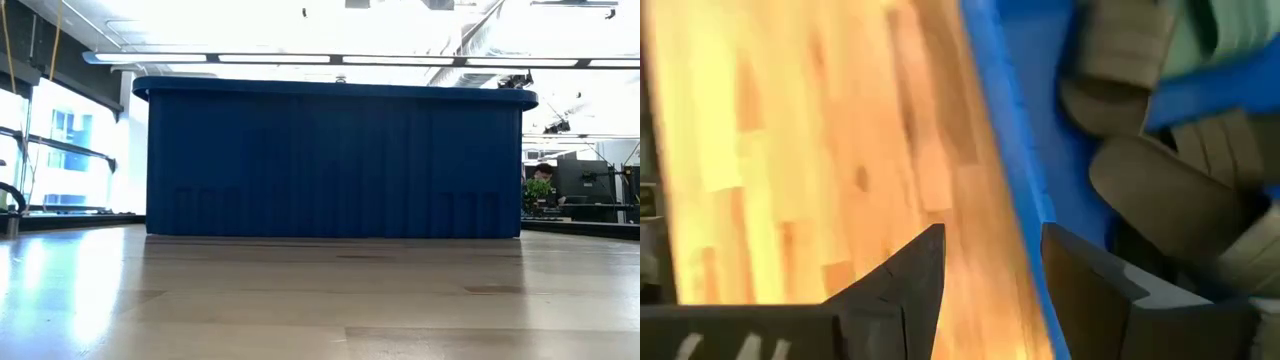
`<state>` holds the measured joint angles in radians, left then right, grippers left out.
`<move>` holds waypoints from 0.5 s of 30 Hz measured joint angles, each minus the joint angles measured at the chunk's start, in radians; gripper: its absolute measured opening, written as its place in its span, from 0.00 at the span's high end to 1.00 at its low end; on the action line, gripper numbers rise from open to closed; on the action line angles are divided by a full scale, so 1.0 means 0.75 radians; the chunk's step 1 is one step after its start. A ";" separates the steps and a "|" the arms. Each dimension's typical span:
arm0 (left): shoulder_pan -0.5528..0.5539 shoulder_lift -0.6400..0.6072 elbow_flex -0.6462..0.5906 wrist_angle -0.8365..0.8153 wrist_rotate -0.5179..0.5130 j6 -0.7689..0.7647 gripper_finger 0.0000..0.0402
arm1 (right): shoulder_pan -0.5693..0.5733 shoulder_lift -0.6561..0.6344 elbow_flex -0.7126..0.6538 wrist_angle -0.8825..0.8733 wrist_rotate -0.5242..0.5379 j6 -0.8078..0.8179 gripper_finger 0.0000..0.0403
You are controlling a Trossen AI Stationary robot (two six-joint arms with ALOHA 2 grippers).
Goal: Pick and place slides into bin
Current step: Return to Home Position
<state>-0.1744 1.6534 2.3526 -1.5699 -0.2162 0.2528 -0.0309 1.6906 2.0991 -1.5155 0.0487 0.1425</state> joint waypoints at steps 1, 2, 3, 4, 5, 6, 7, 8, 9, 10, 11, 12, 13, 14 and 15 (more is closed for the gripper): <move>-0.015 -0.031 -0.012 0.002 -0.026 -0.004 0.68 | 0.037 -0.037 0.000 0.002 0.014 0.015 0.61; -0.032 -0.071 -0.030 0.002 -0.055 -0.017 0.68 | 0.076 -0.083 0.000 0.007 0.031 0.028 0.60; -0.050 -0.113 -0.052 -0.001 -0.084 -0.042 0.68 | 0.120 -0.134 0.000 0.018 0.050 0.048 0.60; -0.071 -0.150 -0.078 0.000 -0.119 -0.072 0.68 | 0.166 -0.180 -0.005 0.035 0.074 0.062 0.60; -0.092 -0.196 -0.113 0.002 -0.155 -0.107 0.68 | 0.212 -0.229 -0.021 0.061 0.098 0.078 0.60; -0.124 -0.245 -0.158 0.002 -0.192 -0.142 0.68 | 0.265 -0.281 -0.052 0.090 0.123 0.087 0.59; -0.163 -0.292 -0.212 0.000 -0.230 -0.175 0.68 | 0.322 -0.332 -0.100 0.130 0.157 0.097 0.59; -0.200 -0.343 -0.272 0.000 -0.271 -0.215 0.68 | 0.376 -0.388 -0.162 0.189 0.194 0.111 0.60; -0.243 -0.395 -0.343 0.002 -0.324 -0.263 0.68 | 0.436 -0.445 -0.237 0.252 0.222 0.116 0.60; -0.289 -0.447 -0.420 0.001 -0.372 -0.319 0.68 | 0.489 -0.508 -0.326 0.306 0.243 0.124 0.60; -0.336 -0.504 -0.508 0.002 -0.424 -0.389 0.68 | 0.537 -0.573 -0.429 0.369 0.258 0.141 0.61; -0.387 -0.559 -0.602 0.003 -0.479 -0.467 0.68 | 0.588 -0.640 -0.539 0.449 0.278 0.160 0.61; -0.436 -0.619 -0.705 0.017 -0.534 -0.544 0.68 | 0.634 -0.710 -0.658 0.547 0.293 0.174 0.61; -0.485 -0.679 -0.817 0.048 -0.577 -0.603 0.68 | 0.677 -0.778 -0.785 0.650 0.314 0.187 0.62; -0.532 -0.733 -0.934 0.109 -0.617 -0.643 0.68 | 0.713 -0.843 -0.907 0.754 0.325 0.195 0.62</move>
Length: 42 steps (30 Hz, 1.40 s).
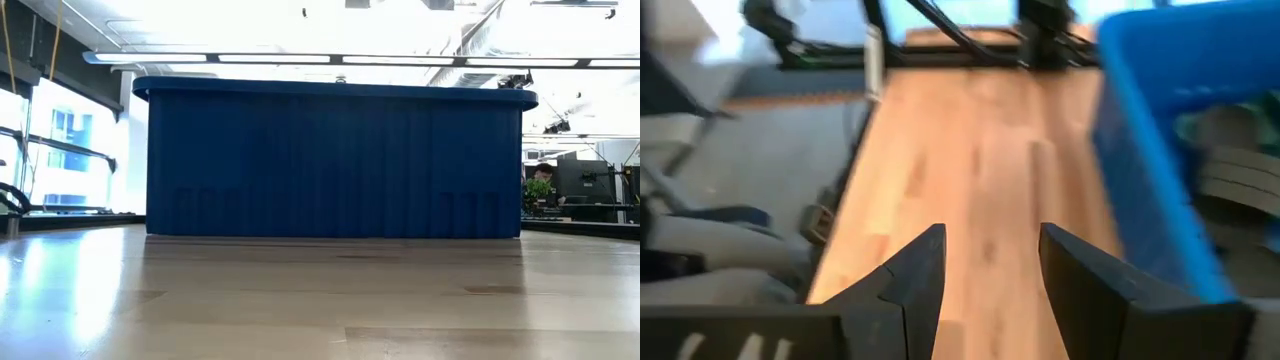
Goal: Pick and place slides into bin
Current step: Return to Home Position
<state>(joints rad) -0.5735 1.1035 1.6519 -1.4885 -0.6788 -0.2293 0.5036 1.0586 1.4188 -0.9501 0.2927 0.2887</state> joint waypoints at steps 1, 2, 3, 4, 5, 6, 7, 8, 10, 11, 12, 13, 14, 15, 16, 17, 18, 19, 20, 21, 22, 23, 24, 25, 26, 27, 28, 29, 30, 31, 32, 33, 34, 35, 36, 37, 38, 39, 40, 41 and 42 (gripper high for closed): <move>-0.043 -0.057 -0.121 0.087 -0.033 -0.020 0.68 | 0.032 -0.065 -0.131 0.115 0.003 0.001 0.62; -0.082 -0.113 -0.246 0.202 -0.048 -0.017 0.68 | 0.058 -0.123 -0.252 0.237 -0.007 -0.002 0.63; -0.115 -0.162 -0.372 0.337 -0.043 0.014 0.68 | 0.081 -0.177 -0.366 0.363 -0.024 -0.008 0.63; -0.141 -0.203 -0.483 0.480 -0.022 0.064 0.68 | 0.098 -0.229 -0.478 0.487 -0.045 -0.008 0.63; -0.164 -0.242 -0.601 0.642 0.012 0.133 0.68 | 0.113 -0.273 -0.578 0.601 -0.066 -0.007 0.63; -0.178 -0.268 -0.714 0.810 0.052 0.209 0.68 | 0.125 -0.313 -0.668 0.709 -0.090 -0.006 0.63; -0.187 -0.288 -0.816 0.978 0.095 0.294 0.68 | 0.136 -0.347 -0.758 0.808 -0.113 -0.010 0.62; -0.190 -0.307 -0.910 1.152 0.132 0.380 0.68 | 0.145 -0.377 -0.837 0.888 -0.128 -0.020 0.62; -0.187 -0.331 -1.068 1.471 0.188 0.536 0.68 | 0.160 -0.432 -0.984 1.049 -0.128 -0.040 0.61; -0.186 -0.335 -1.137 1.607 0.187 0.602 0.68 | 0.162 -0.458 -1.043 1.118 -0.119 -0.055 0.61; -0.177 -0.334 -1.189 1.720 0.176 0.665 0.68 | 0.158 -0.488 -1.087 1.160 -0.111 -0.084 0.60; -0.150 -0.334 -1.227 1.792 0.171 0.714 0.68 | 0.145 -0.523 -1.115 1.182 -0.098 -0.111 0.60; -0.105 -0.334 -1.250 1.830 0.173 0.748 0.68 | 0.130 -0.560 -1.132 1.192 -0.080 -0.118 0.60; -0.050 -0.336 -1.264 1.845 0.179 0.760 0.68 | 0.115 -0.595 -1.145 1.192 -0.076 -0.114 0.59; 0.014 -0.336 -1.273 1.846 0.199 0.756 0.68 | 0.101 -0.629 -1.163 1.189 -0.075 -0.106 0.59; 0.088 -0.335 -1.278 1.843 0.236 0.745 0.68 | 0.086 -0.657 -1.181 1.183 -0.076 -0.108 0.59; 0.163 -0.335 -1.279 1.844 0.294 0.739 0.68 | 0.069 -0.677 -1.193 1.185 -0.078 -0.123 0.59; 0.242 -0.333 -1.279 1.854 0.372 0.741 0.68 | 0.052 -0.689 -1.204 1.189 -0.081 -0.141 0.58; 0.323 -0.323 -1.278 1.875 0.462 0.754 0.68 | 0.037 -0.696 -1.216 1.188 -0.084 -0.142 0.58; 0.399 -0.306 -1.277 1.904 0.565 0.775 0.68 | 0.022 -0.699 -1.226 1.184 -0.087 -0.137 0.58; 0.462 -0.291 -1.277 1.926 0.677 0.798 0.68 | 0.006 -0.698 -1.235 1.186 -0.087 -0.118 0.58; 0.516 -0.279 -1.278 1.936 0.781 0.822 0.68 | -0.009 -0.693 -1.243 1.188 -0.088 -0.109 0.59; 0.565 -0.262 -1.280 1.963 0.858 0.838 0.68 | -0.024 -0.686 -1.254 1.188 -0.092 -0.106 0.59; 0.608 -0.244 -1.276 1.999 0.908 0.849 0.68 | -0.038 -0.686 -1.268 1.185 -0.106 -0.113 0.59; 0.642 -0.238 -1.275 1.997 0.926 0.849 0.68 | -0.052 -0.687 -1.284 1.186 -0.115 -0.113 0.60; 0.667 -0.237 -1.277 1.972 0.932 0.837 0.68 | -0.064 -0.687 -1.298 1.197 -0.121 -0.109 0.60; 0.686 -0.237 -1.278 1.956 0.932 0.815 0.68 | -0.075 -0.690 -1.309 1.207 -0.125 -0.099 0.60; 0.694 -0.237 -1.278 1.942 0.930 0.792 0.68 | -0.082 -0.700 -1.320 1.209 -0.131 -0.077 0.60; 0.697 -0.239 -1.278 1.925 0.929 0.783 0.68 | -0.086 -0.712 -1.330 1.205 -0.141 -0.060 0.61; 0.695 -0.244 -1.283 1.915 0.925 0.779 0.68 | -0.086 -0.722 -1.339 1.206 -0.141 -0.050 0.61; 0.687 -0.254 -1.293 1.911 0.925 0.778 0.68 | -0.086 -0.736 -1.352 1.211 -0.147 -0.047 0.61; 0.672 -0.262 -1.301 1.913 0.925 0.778 0.68 | -0.085 -0.751 -1.370 1.214 -0.151 -0.047 0.61; 0.656 -0.271 -1.309 1.914 0.921 0.779 0.68 | -0.083 -0.769 -1.387 1.216 -0.151 -0.047 0.61; 0.642 -0.283 -1.321 1.908 0.911 0.784 0.68 | -0.083 -0.787 -1.404 1.220 -0.149 -0.046 0.61; 0.630 -0.298 -1.333 1.895 0.894 0.783 0.68 | -0.083 -0.809 -1.419 1.220 -0.147 -0.040 0.61; 0.621 -0.322 -1.347 1.872 0.876 0.776 0.68 | -0.083 -0.832 -1.434 1.223 -0.147 -0.027 0.61; 0.609 -0.354 -1.363 1.851 0.855 0.764 0.68 | -0.081 -0.856 -1.449 1.225 -0.149 -0.012 0.60; 0.596 -0.388 -1.377 1.843 0.831 0.749 0.68 | -0.075 -0.883 -1.464 1.226 -0.154 0.003 0.60; 0.582 -0.429 -1.397 1.836 0.800 0.741 0.68 | -0.065 -0.911 -1.479 1.226 -0.158 0.008 0.60; 0.569 -0.476 -1.423 1.830 0.765 0.738 0.68 | -0.053 -0.937 -1.494 1.231 -0.161 0.011 0.60; 0.559 -0.521 -1.451 1.832 0.732 0.739 0.68 | -0.039 -0.967 -1.507 1.236 -0.162 0.011 0.59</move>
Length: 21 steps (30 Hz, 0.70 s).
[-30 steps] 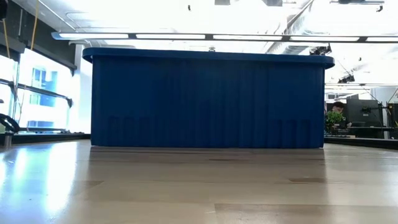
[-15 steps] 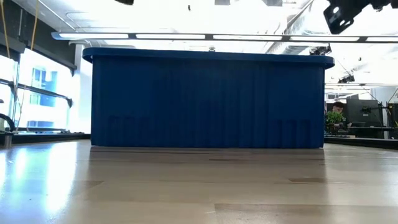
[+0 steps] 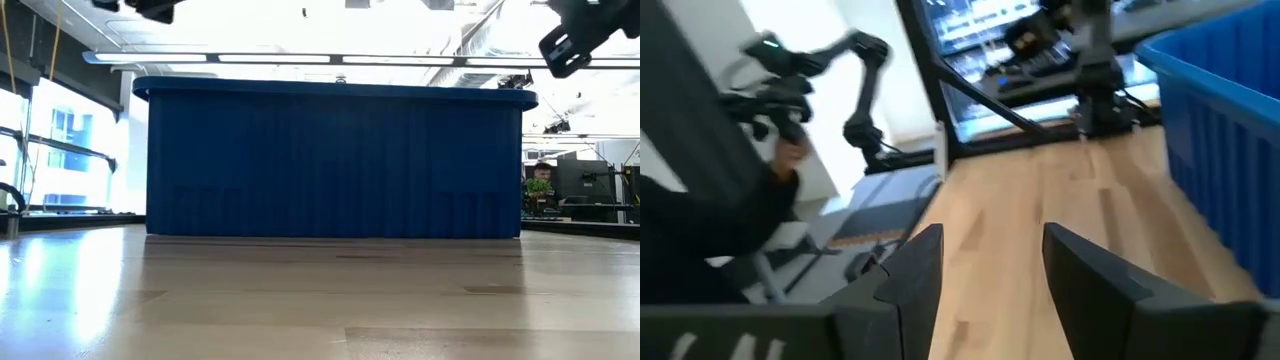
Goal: Pick and place slides into bin
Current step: Return to Home Position
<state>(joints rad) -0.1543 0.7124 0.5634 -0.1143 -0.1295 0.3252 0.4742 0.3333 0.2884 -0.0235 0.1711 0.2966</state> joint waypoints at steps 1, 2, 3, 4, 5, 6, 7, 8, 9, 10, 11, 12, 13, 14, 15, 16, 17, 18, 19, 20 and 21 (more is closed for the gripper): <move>-0.009 -0.044 -0.029 0.011 -0.020 0.004 0.68 | 0.014 -0.031 -0.011 0.000 -0.001 -0.006 0.59; -0.013 -0.087 -0.057 0.014 -0.024 0.009 0.68 | 0.026 -0.061 -0.020 0.001 0.003 -0.016 0.59; -0.014 -0.135 -0.090 0.014 -0.024 0.010 0.68 | 0.037 -0.087 -0.027 0.002 0.017 -0.037 0.58; -0.014 -0.176 -0.127 0.024 -0.021 0.010 0.68 | 0.047 -0.118 -0.036 0.006 0.036 -0.065 0.58; -0.013 -0.209 -0.169 0.064 -0.015 0.009 0.68 | 0.054 -0.148 -0.046 0.005 0.056 -0.096 0.58; -0.013 -0.239 -0.213 0.117 -0.002 0.009 0.68 | 0.059 -0.172 -0.062 0.012 0.080 -0.124 0.58; -0.013 -0.264 -0.264 0.181 0.023 0.010 0.68 | 0.060 -0.192 -0.083 0.025 0.104 -0.134 0.59; -0.013 -0.281 -0.318 0.254 0.055 0.016 0.68 | 0.060 -0.211 -0.106 0.039 0.122 -0.138 0.59; -0.013 -0.288 -0.366 0.332 0.081 0.028 0.68 | 0.060 -0.226 -0.129 0.051 0.126 -0.131 0.59; -0.013 -0.292 -0.412 0.407 0.097 0.043 0.68 | 0.060 -0.236 -0.155 0.068 0.130 -0.122 0.60; -0.013 -0.294 -0.450 0.463 0.108 0.053 0.68 | 0.060 -0.245 -0.183 0.090 0.127 -0.114 0.60; -0.013 -0.298 -0.480 0.506 0.112 0.055 0.68 | 0.060 -0.251 -0.212 0.119 0.116 -0.102 0.60; -0.013 -0.299 -0.499 0.545 0.113 0.055 0.68 | 0.060 -0.255 -0.240 0.152 0.107 -0.092 0.61; -0.013 -0.300 -0.511 0.579 0.113 0.052 0.68 | 0.060 -0.256 -0.268 0.194 0.099 -0.087 0.61; -0.013 -0.300 -0.522 0.591 0.113 0.040 0.68 | 0.060 -0.256 -0.293 0.233 0.090 -0.086 0.61; -0.013 -0.300 -0.530 0.588 0.113 0.020 0.68 | 0.060 -0.256 -0.316 0.263 0.084 -0.086 0.61; -0.013 -0.300 -0.533 0.580 0.113 -0.004 0.68 | 0.060 -0.256 -0.338 0.287 0.083 -0.087 0.61; -0.013 -0.299 -0.534 0.567 0.118 -0.026 0.68 | 0.060 -0.256 -0.361 0.312 0.085 -0.087 0.61; -0.013 -0.300 -0.538 0.547 0.128 -0.048 0.68 | 0.060 -0.256 -0.372 0.313 0.089 -0.088 0.61; -0.013 -0.301 -0.540 0.522 0.137 -0.064 0.68 | 0.060 -0.256 -0.371 0.311 0.095 -0.081 0.61; -0.013 -0.302 -0.540 0.506 0.141 -0.077 0.68 | 0.060 -0.257 -0.370 0.298 0.102 -0.069 0.60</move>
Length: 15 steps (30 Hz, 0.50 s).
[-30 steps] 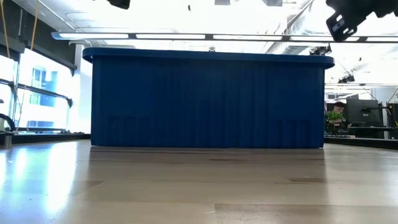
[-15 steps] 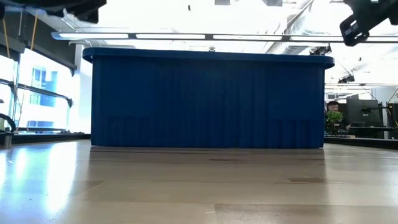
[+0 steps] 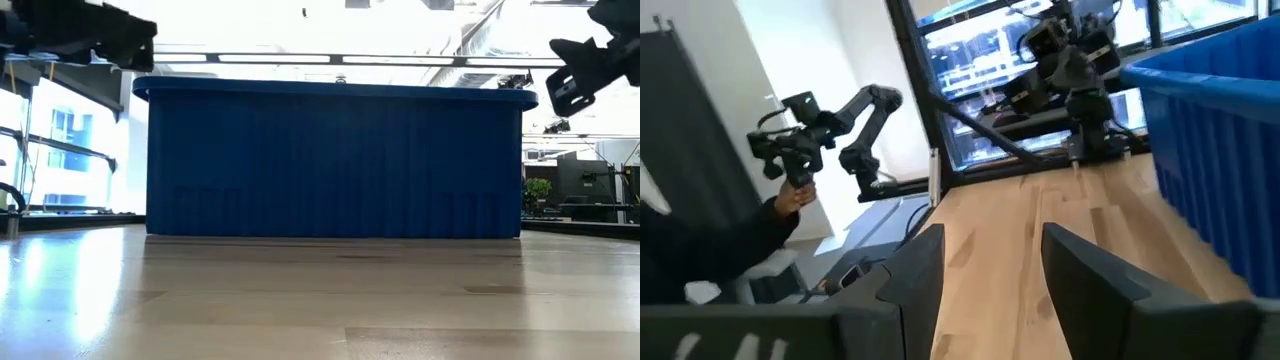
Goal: Pick and place slides into bin
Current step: Return to Home Position
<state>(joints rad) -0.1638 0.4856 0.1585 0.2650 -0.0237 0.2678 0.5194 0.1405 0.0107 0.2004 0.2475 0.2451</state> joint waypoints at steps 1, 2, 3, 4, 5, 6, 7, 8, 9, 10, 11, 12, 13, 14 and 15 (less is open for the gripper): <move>0.000 -0.008 -0.001 -0.010 0.001 -0.008 0.68 | 0.000 0.000 0.000 0.006 0.007 0.002 0.60; 0.000 -0.021 -0.001 -0.010 0.001 -0.011 0.68 | 0.000 -0.002 0.000 0.011 0.005 0.002 0.60; 0.000 -0.033 -0.001 -0.007 0.001 -0.010 0.68 | -0.001 -0.009 0.000 0.011 -0.006 -0.004 0.59; 0.000 -0.045 -0.001 -0.007 0.000 -0.006 0.68 | -0.001 -0.016 0.000 0.011 -0.023 -0.012 0.59; 0.000 -0.065 -0.001 -0.008 0.000 0.003 0.68 | 0.000 -0.021 0.000 0.012 -0.031 -0.017 0.59; 0.000 -0.090 -0.001 -0.015 0.000 0.016 0.68 | 0.000 -0.029 0.000 0.012 -0.041 -0.022 0.58; 0.000 -0.118 -0.001 -0.019 0.002 0.020 0.68 | 0.000 -0.036 0.000 0.012 -0.051 -0.025 0.58; 0.000 -0.145 0.000 -0.029 0.006 0.022 0.68 | 0.000 -0.044 0.000 0.008 -0.055 -0.030 0.58; 0.000 -0.181 0.001 -0.058 0.010 0.021 0.68 | 0.000 -0.053 0.000 0.005 -0.060 -0.035 0.58; 0.000 -0.218 0.001 -0.096 0.014 0.020 0.68 | 0.000 -0.059 0.000 0.002 -0.063 -0.035 0.58; 0.000 -0.257 0.001 -0.129 0.018 0.015 0.68 | 0.000 -0.063 0.000 -0.002 -0.063 -0.035 0.58; 0.000 -0.297 0.001 -0.162 0.019 0.009 0.68 | 0.000 -0.068 0.000 -0.005 -0.063 -0.035 0.58; 0.000 -0.336 0.000 -0.192 0.017 0.004 0.68 | 0.000 -0.069 0.000 -0.010 -0.063 -0.034 0.58; 0.000 -0.373 0.000 -0.211 0.015 -0.001 0.68 | 0.000 -0.069 0.000 -0.012 -0.063 -0.036 0.59; 0.000 -0.408 0.000 -0.220 0.011 -0.004 0.68 | 0.000 -0.069 0.000 -0.014 -0.063 -0.038 0.59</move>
<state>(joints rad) -0.1638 0.1800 0.1585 0.1000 -0.0154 0.2650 0.5194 0.0891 0.0109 0.1898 0.2004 0.2166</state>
